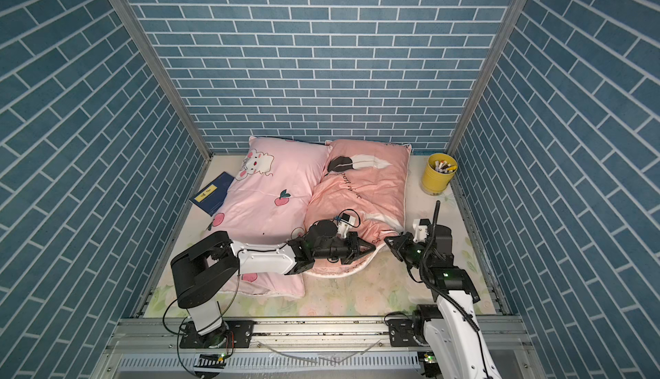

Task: Zip up pillowcases
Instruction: Zip the zipper on the pillowcase.

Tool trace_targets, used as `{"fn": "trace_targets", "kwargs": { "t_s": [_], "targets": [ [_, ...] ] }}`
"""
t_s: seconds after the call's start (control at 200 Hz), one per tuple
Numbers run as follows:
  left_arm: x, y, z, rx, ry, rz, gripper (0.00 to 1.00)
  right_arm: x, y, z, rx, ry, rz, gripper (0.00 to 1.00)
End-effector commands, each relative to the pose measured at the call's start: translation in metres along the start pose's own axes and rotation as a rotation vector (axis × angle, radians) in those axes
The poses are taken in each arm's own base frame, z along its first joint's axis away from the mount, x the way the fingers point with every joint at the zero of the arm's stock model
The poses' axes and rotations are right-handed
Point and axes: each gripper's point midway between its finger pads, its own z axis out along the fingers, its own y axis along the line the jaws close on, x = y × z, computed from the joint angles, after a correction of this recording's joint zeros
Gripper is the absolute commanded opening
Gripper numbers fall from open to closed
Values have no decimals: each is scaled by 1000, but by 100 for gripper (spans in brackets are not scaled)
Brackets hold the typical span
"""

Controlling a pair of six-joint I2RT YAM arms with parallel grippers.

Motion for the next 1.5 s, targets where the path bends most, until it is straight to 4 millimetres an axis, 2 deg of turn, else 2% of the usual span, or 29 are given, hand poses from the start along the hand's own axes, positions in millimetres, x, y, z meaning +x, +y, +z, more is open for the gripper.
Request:
{"fn": "trace_targets", "kwargs": {
  "t_s": [0.0,0.325,0.745,1.0,1.125,1.245,1.275,1.305,1.335,1.365,1.415,1.495],
  "targets": [
    [16,21,-8,-123,71,65,0,-19,18,-13,-2,-89,-76,0],
    [21,36,-15,-200,90,102,0,-26,22,-17,3,-105,-97,0],
    [28,76,-47,-411,111,190,0,-45,30,-24,45,-147,-154,0],
    [30,90,-65,-517,128,246,0,-65,38,-35,101,-200,-209,0],
    [28,87,-63,-507,120,256,0,-71,44,-37,98,-207,-223,0],
    [22,62,-44,-407,103,238,0,-64,49,-21,48,-86,-194,0],
    [18,54,-39,-384,96,237,0,-60,46,-18,52,-52,-182,12],
    [14,47,-33,-361,87,230,0,-57,44,-17,62,-26,-183,29],
    [9,37,-28,-329,77,218,0,-53,42,-18,73,-9,-186,56],
    [3,29,-24,-298,64,205,0,-49,42,-22,83,1,-196,74],
    [-7,17,-17,-258,43,180,0,-40,43,-30,94,10,-221,80],
    [-23,1,-10,-223,16,156,0,-23,42,-42,101,34,-237,80]
  ]
}}
